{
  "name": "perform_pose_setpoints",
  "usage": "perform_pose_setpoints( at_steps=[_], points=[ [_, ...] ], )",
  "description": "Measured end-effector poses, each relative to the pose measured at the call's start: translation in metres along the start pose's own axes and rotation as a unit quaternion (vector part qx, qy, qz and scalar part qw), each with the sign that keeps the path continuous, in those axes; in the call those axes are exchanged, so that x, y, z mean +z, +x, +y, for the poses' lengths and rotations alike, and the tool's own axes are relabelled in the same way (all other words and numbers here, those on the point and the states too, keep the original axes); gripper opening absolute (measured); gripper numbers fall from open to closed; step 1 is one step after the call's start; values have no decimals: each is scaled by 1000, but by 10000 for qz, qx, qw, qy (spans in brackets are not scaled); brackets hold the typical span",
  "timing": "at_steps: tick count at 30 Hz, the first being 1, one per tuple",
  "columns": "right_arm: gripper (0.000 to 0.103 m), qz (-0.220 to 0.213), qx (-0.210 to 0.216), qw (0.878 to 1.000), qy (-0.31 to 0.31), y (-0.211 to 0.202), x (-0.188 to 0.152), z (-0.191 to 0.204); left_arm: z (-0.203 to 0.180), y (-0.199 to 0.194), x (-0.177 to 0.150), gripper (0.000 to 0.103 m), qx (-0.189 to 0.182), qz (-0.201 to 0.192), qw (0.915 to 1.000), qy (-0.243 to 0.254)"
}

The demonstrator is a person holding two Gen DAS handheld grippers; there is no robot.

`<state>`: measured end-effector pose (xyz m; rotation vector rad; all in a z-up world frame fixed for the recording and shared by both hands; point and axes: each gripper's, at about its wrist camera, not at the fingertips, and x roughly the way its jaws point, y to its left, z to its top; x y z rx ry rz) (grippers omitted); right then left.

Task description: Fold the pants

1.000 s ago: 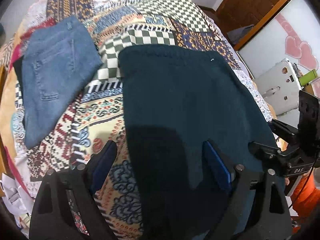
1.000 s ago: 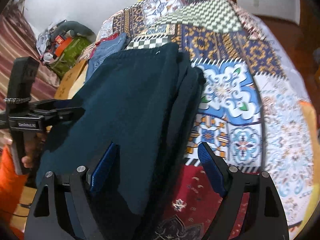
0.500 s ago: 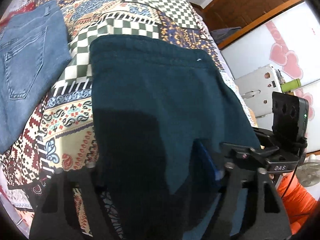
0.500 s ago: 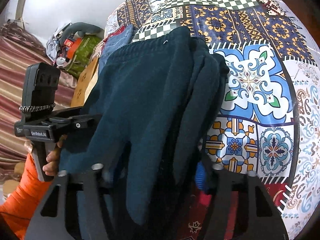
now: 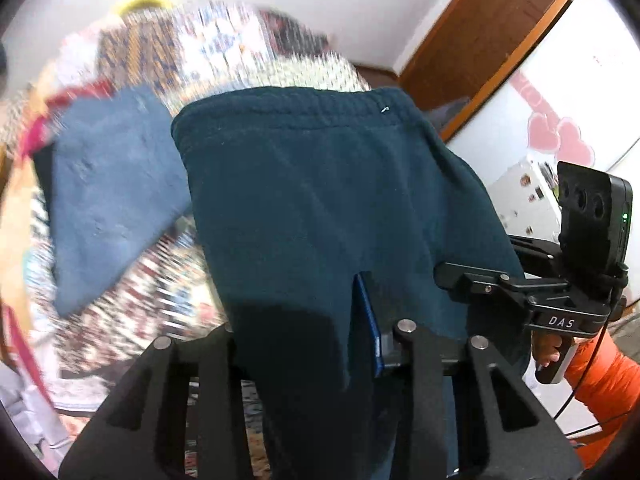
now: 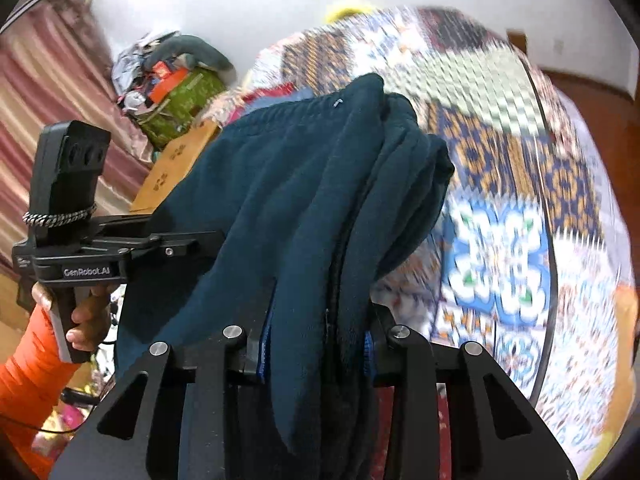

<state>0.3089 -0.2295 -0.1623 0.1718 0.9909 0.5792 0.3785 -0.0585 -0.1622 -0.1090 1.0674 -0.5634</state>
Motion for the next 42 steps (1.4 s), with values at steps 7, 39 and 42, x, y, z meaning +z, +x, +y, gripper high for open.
perform_pose_setpoints(
  at_steps=[7, 39, 42],
  points=[
    [30, -605, 207, 9963, -582, -4, 54, 46, 25, -76, 13, 34, 399, -1026, 9939, -31],
    [30, 575, -108, 9964, -606, 258, 190, 34, 287, 81, 105, 31, 1428, -437, 9777, -1475],
    [32, 567, -14, 9971, -515, 257, 184, 24, 283, 84, 99, 33, 1487, -551, 9774, -1397]
  ],
)
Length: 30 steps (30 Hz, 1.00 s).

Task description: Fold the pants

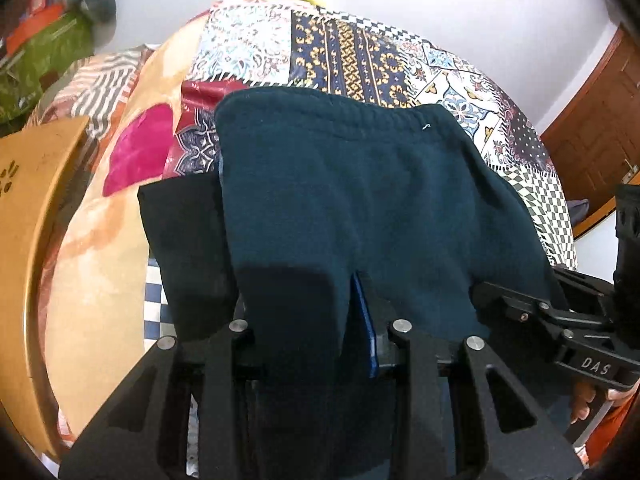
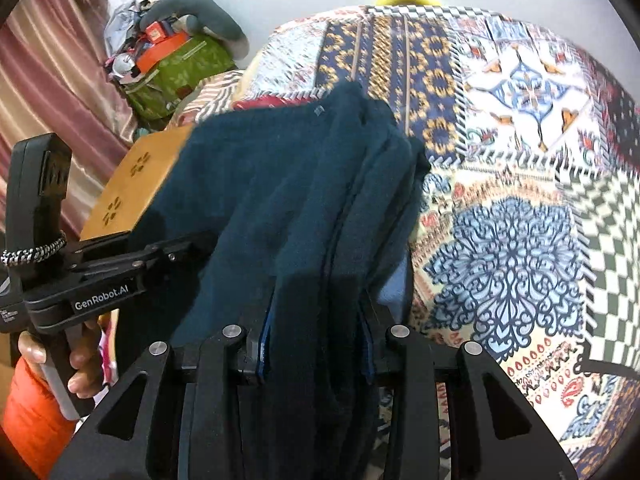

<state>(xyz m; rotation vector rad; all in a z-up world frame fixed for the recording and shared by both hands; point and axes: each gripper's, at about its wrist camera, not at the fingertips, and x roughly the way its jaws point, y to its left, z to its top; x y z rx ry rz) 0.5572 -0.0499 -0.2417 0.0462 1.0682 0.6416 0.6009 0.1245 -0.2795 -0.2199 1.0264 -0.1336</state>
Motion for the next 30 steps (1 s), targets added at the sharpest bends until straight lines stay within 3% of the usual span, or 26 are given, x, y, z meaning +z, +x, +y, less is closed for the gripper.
perform_pose_setpoints(
  at_steps=[4, 9, 12, 17, 24, 30],
  points=[
    [35, 23, -156, 9999, -8, -11, -6, 4, -2, -9, -7, 33, 201, -31, 9997, 93],
    [38, -291, -629, 9961, -540, -53, -24, 30, -16, -52, -16, 33, 457, -224, 9985, 213],
    [38, -640, -817, 9911, -837, -92, -34, 46, -27, -94, -26, 33, 523, -477, 9969, 343],
    [38, -1381, -620, 9855, -768, -173, -51, 67, -61, -187, -51, 33, 553, -1160, 9895, 662],
    [38, -2555, -436, 9617, -892, -298, -94, 119, -116, -325, -107, 34, 559, -2267, 9665, 1063],
    [38, -3306, -253, 9371, -1090, -368, -141, 163, -143, -417, -160, 36, 442, -3058, 9454, 1041]
  ],
)
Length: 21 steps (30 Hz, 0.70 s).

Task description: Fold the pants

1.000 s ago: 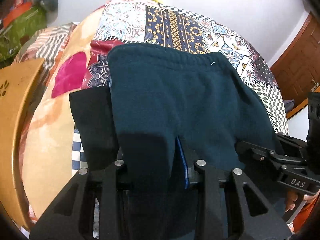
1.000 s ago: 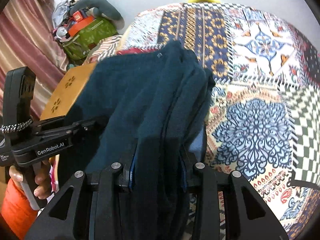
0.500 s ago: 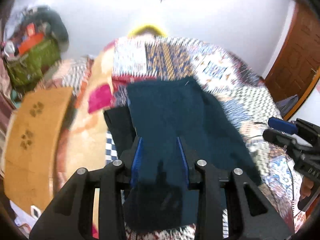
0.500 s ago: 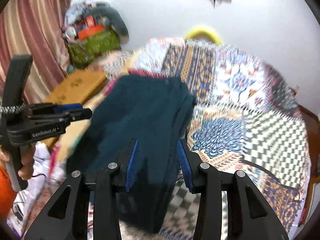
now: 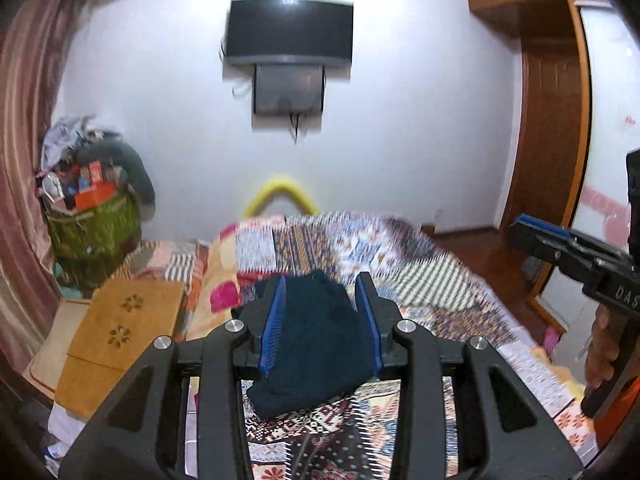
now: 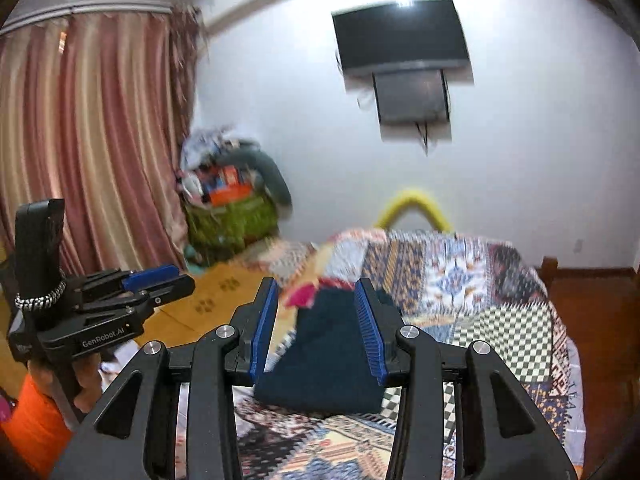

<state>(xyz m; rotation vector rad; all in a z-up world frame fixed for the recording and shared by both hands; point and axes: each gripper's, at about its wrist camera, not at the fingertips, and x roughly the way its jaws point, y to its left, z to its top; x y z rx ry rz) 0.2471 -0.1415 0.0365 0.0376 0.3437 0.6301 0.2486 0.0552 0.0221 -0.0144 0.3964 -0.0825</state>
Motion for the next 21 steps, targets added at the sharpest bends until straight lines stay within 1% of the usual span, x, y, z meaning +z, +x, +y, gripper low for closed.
perform_pose_setpoints(
  at_steps=[3, 5, 7, 8, 9, 10, 11, 12, 13, 14, 15, 16, 18, 19, 20, 21],
  points=[
    [38, -316, -101, 9993, -177, -33, -4, 24, -12, -44, -3, 37, 199, -385, 9991, 46],
    [38, -484, -193, 9982, -302, -51, -11, 39, -18, -67, -8, 44, 291, -579, 9979, 59],
    [38, -572, -248, 9975, -332, -59, -17, 47, -24, -86, -15, 55, 359, -749, 9965, 79],
    [38, -597, -256, 9973, -339, -65, -21, 54, -28, -96, -20, 57, 400, -827, 9957, 91],
    [38, -618, -272, 9971, -345, -67, -23, 56, -31, -105, -25, 60, 441, -894, 9950, 95],
    [38, -671, -287, 9967, -346, -71, -26, 60, -32, -113, -28, 66, 470, -927, 9946, 78],
    [40, -709, -324, 9964, -333, -74, -27, 61, -33, -118, -31, 69, 487, -957, 9942, 56],
    [47, -744, -364, 9960, -321, -75, -29, 62, -34, -125, -34, 73, 512, -1014, 9935, 41],
    [52, -783, -393, 9957, -306, -79, -31, 64, -35, -129, -36, 76, 554, -1054, 9929, 48],
    [63, -807, -413, 9954, -296, -81, -32, 63, -37, -135, -39, 79, 635, -1111, 9918, 60],
    [70, -843, -448, 9950, -285, -83, -33, 63, -38, -138, -41, 87, 660, -1133, 9913, 62],
    [74, -863, -471, 9948, -276, -86, -33, 63, -38, -141, -42, 94, 669, -1158, 9910, 46],
    [85, -879, -533, 9944, -251, -90, -33, 62, -37, -145, -44, 97, 660, -1181, 9908, 5],
    [87, -884, -557, 9942, -244, -92, -33, 62, -36, -146, -45, 98, 665, -1182, 9908, -23],
    [92, -886, -568, 9942, -243, -92, -33, 62, -36, -146, -46, 99, 666, -1185, 9907, -41],
    [99, -888, -607, 9939, -232, -93, -33, 61, -35, -147, -46, 101, 661, -1193, 9906, -72]
  ],
)
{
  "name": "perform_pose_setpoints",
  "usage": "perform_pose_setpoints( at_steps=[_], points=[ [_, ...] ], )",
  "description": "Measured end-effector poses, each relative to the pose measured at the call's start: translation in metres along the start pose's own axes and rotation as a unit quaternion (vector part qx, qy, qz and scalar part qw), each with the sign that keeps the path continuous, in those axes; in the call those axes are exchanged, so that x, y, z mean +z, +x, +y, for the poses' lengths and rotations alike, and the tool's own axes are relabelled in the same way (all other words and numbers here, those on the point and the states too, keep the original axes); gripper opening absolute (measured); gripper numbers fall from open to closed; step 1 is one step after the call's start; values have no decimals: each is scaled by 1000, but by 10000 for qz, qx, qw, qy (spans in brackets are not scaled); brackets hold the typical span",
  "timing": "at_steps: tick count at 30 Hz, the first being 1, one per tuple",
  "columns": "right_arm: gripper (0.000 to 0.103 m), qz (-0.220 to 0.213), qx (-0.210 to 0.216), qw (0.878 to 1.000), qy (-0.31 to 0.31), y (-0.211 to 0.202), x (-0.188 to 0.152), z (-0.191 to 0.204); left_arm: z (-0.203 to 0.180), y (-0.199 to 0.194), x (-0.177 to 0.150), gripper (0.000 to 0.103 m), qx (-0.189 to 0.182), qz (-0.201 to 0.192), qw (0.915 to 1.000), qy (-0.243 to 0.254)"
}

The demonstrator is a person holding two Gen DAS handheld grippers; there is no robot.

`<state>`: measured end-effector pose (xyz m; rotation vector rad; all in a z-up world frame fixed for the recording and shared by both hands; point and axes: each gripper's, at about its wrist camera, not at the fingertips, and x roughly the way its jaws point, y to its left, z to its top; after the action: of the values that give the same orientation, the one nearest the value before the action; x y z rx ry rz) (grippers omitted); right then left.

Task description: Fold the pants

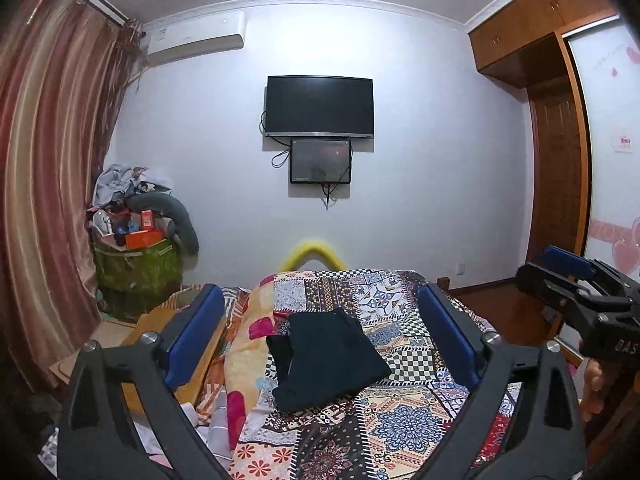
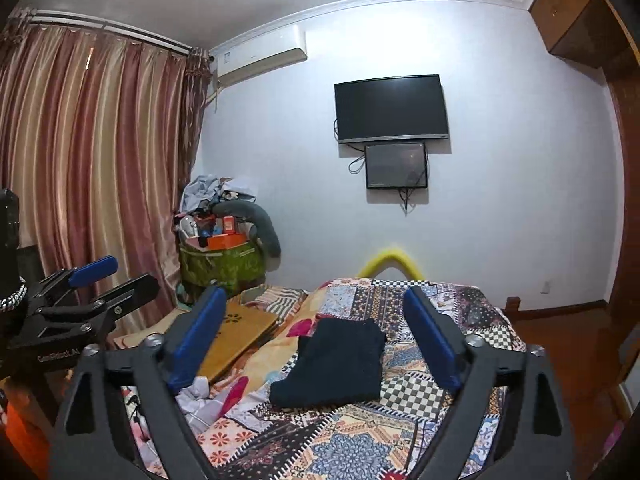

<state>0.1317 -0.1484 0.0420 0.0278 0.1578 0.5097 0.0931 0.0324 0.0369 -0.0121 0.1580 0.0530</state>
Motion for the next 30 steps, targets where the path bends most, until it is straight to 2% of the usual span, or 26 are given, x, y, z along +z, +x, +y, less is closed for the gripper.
perform_pose_setpoints(
  at_steps=[2, 6, 30],
  points=[
    [103, 1, -53, 10000, 7, -2, -3, 0, 0, -3, -1, 102, -9, -13, 10000, -37],
    [103, 141, -89, 9998, 68, -1, -8, -1, 0, -6, -3, 103, -27, -23, 10000, -80],
    [103, 249, -148, 9996, 61, -7, -16, -1, -3, 1, -18, 103, 25, 157, 9998, -80]
  ],
)
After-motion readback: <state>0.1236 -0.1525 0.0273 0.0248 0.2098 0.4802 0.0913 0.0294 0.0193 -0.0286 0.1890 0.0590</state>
